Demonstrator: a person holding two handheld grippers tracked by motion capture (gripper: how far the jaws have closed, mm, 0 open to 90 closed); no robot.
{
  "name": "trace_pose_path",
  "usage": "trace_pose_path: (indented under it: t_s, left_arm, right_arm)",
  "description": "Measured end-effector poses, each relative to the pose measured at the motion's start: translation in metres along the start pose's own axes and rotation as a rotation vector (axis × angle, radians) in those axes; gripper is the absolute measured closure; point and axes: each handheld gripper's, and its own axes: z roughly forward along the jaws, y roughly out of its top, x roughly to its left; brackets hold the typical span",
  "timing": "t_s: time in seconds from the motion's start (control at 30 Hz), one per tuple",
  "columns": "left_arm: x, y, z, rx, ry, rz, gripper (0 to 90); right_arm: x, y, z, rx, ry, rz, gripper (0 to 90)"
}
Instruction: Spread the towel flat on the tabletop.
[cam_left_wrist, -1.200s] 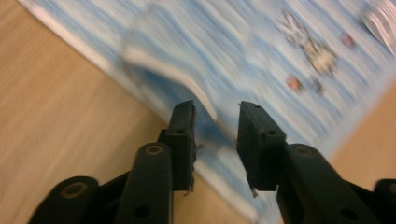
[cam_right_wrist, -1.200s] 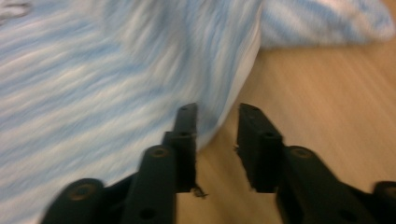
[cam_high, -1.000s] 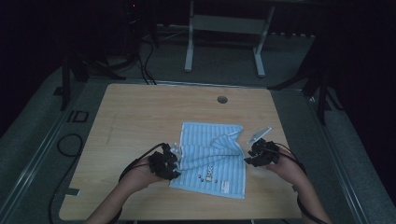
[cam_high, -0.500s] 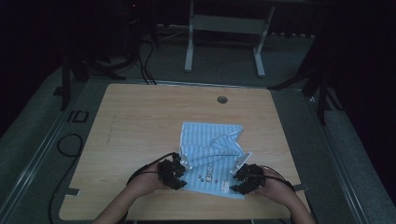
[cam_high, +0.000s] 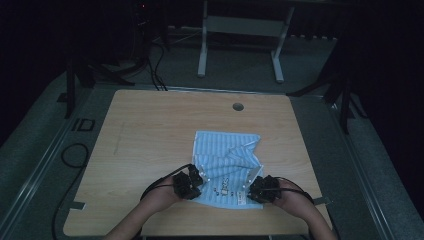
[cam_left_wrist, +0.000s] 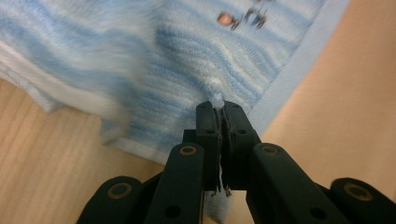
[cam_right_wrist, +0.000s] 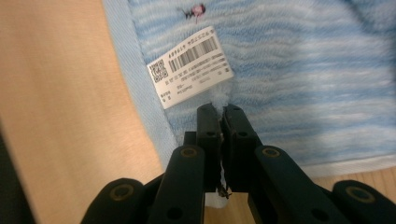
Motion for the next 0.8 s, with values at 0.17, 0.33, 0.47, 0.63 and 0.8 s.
trace_pose_path:
  t_s: [0.17, 0.33, 0.47, 0.63, 0.8]
  left_arm:
    - [-0.024, -0.004, -0.029, -0.054, -0.025, 0.019, 86.0]
    - [-0.052, -0.012, -0.038, -0.047, -0.054, 0.064, 85.5]
    - [-0.073, -0.019, -0.038, -0.03, -0.096, 0.096, 85.3]
    - [-0.094, -0.027, -0.028, 0.018, -0.189, 0.113, 84.2]
    - [-0.102, -0.03, -0.024, 0.043, -0.261, 0.145, 69.5]
  right_arm:
    - [0.01, -0.008, -0.029, -0.047, -0.011, -0.016, 86.1]
    - [0.037, -0.019, -0.054, -0.086, -0.02, -0.037, 85.9]
    - [0.06, -0.03, -0.052, -0.069, 0.025, -0.05, 85.8]
    - [0.08, -0.046, -0.039, -0.043, 0.098, -0.028, 85.5]
    - [0.092, -0.051, -0.032, -0.02, 0.177, -0.036, 74.3]
